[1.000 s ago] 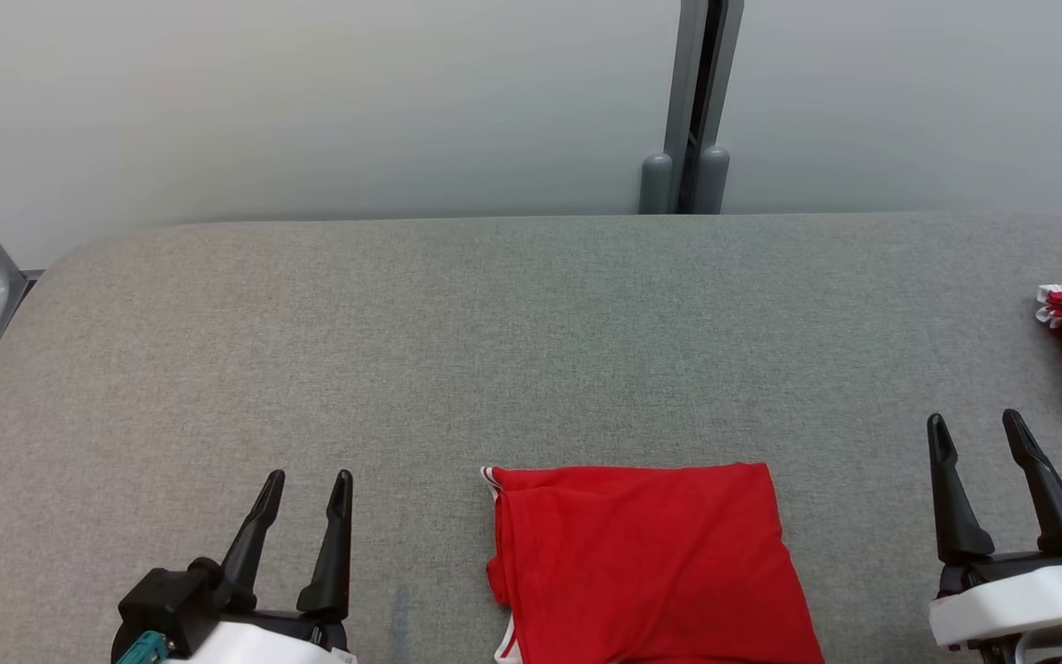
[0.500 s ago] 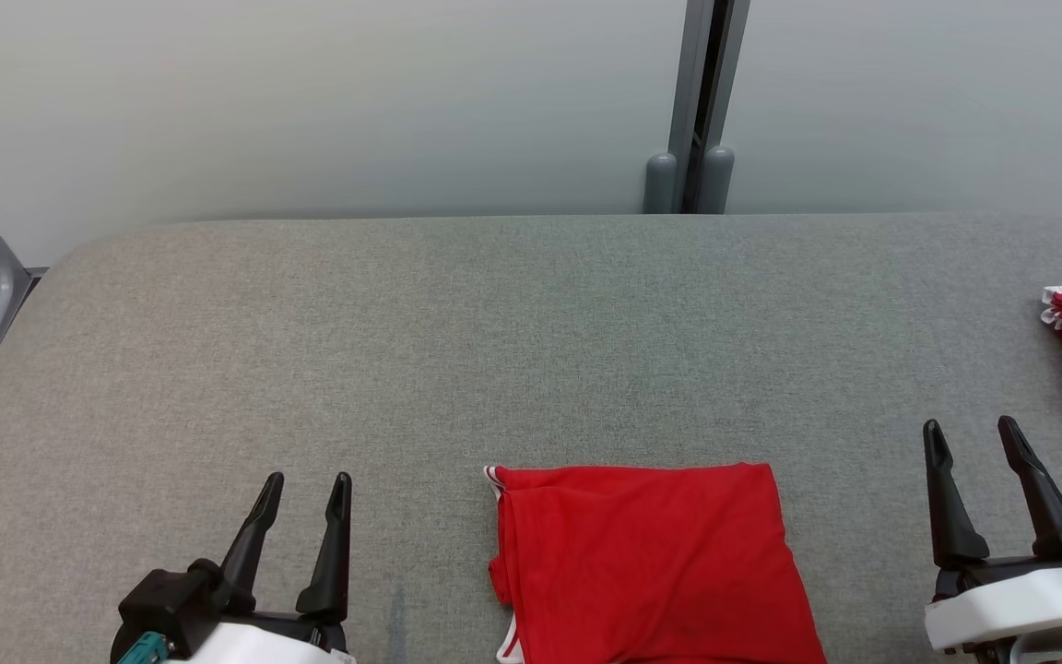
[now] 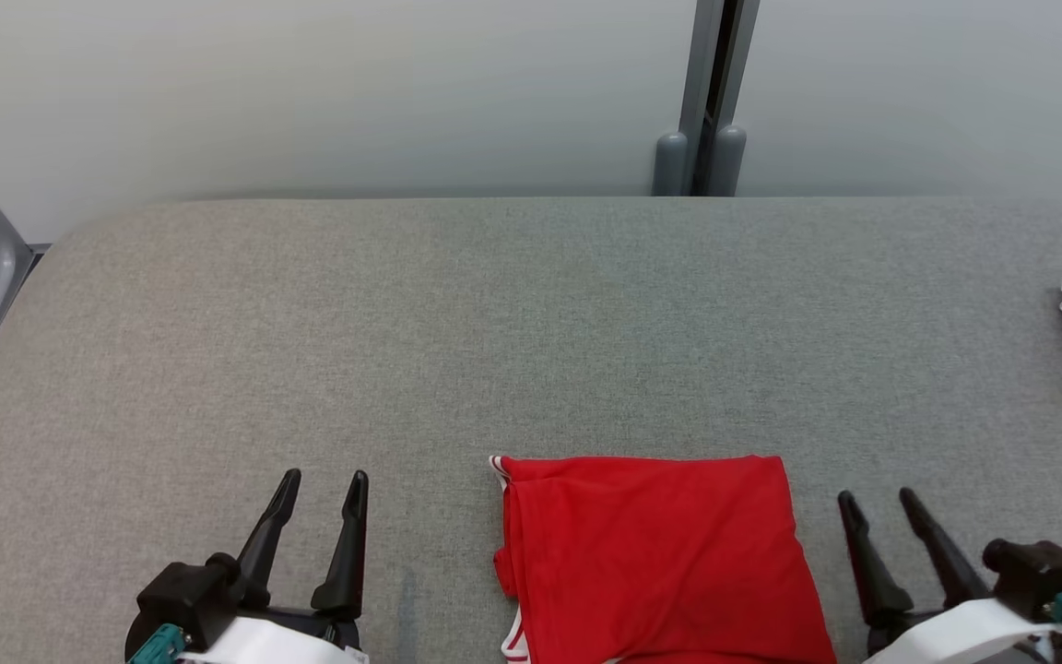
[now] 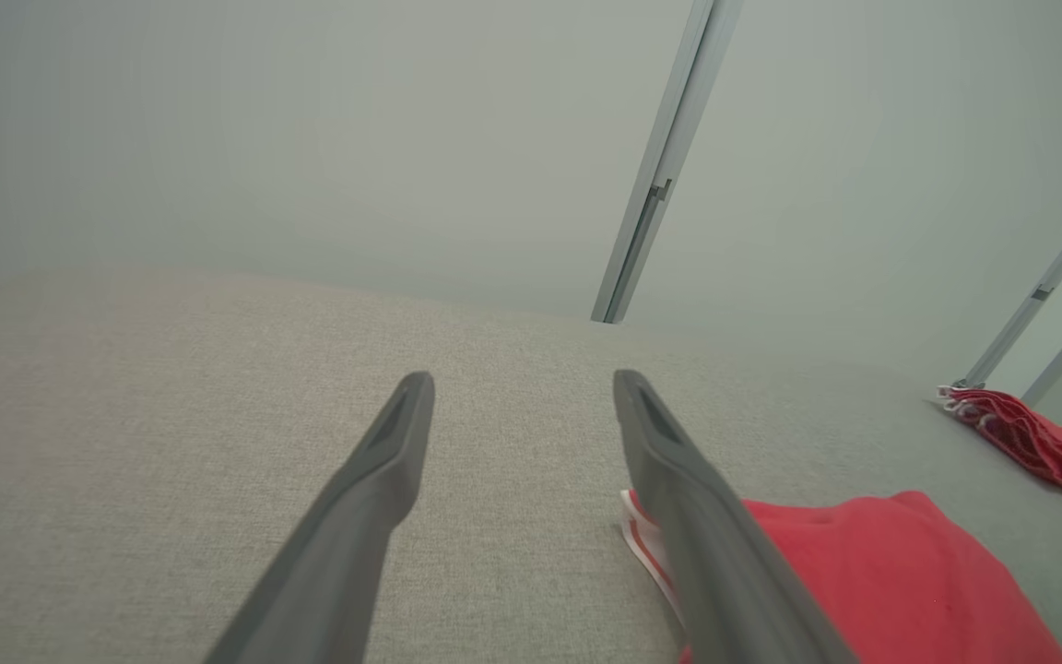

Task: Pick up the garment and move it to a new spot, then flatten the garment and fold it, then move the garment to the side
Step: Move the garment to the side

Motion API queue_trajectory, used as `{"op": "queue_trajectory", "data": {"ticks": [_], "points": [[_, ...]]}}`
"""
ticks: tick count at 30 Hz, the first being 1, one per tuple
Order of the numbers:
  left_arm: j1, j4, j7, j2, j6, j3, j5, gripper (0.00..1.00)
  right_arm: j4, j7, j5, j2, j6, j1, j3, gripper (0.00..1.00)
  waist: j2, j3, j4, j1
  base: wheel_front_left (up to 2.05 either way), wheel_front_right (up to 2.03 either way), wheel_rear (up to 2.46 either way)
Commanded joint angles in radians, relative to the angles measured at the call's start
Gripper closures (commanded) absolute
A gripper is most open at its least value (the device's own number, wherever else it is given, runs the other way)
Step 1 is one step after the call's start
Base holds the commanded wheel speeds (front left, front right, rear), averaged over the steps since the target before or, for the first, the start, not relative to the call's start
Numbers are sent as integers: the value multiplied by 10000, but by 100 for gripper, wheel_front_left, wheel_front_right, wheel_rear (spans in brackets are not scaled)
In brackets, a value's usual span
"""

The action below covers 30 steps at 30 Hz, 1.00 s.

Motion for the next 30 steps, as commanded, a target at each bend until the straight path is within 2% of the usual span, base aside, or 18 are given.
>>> {"op": "queue_trajectory", "data": {"ticks": [1, 11, 18, 19, 20, 21, 30], "points": [[-151, -22, -32, 50, -16, 41, 47, 0, 224, -5, 315, -47, 0, -111, 295, 0, 0, 102, 99, 0, 0, 0, 0], [-378, 18, -32, 43, -16, 77, -28, 0, 2346, 256, 2957, -489, 0, -1097, 2468, 0, 0, 403, 557, 0, 0, 0, 0], [-378, 30, -32, 50, -16, 70, -11, 0, 3007, 857, 4447, -644, -2, -1582, 3635, 0, 0, 447, 758, 0, 0, 0, 0], [-372, 29, -32, 47, -16, 75, -5, 0, 2997, 873, 4578, -690, 0, -1631, 3838, 44, 0, 445, 775, 0, 0, 0, 0], [-367, 31, -32, 47, -16, 87, -2, 0, 3006, 833, 4656, -781, 0, -1678, 3999, 84, 0, 441, 786, 0, 0, 0, 0], [-358, 30, -32, 44, -16, 100, 3, 0, 3065, 722, 4677, -864, 0, -1733, 4147, 100, 0, 427, 791, 0, 0, 0, 0], [-322, -103, -32, 40, -16, 27, 107, 0, 3509, 30, 4204, -1559, -3, -2570, 4851, 100, 0, 318, 498, 0, 0, 0, 0]]}}
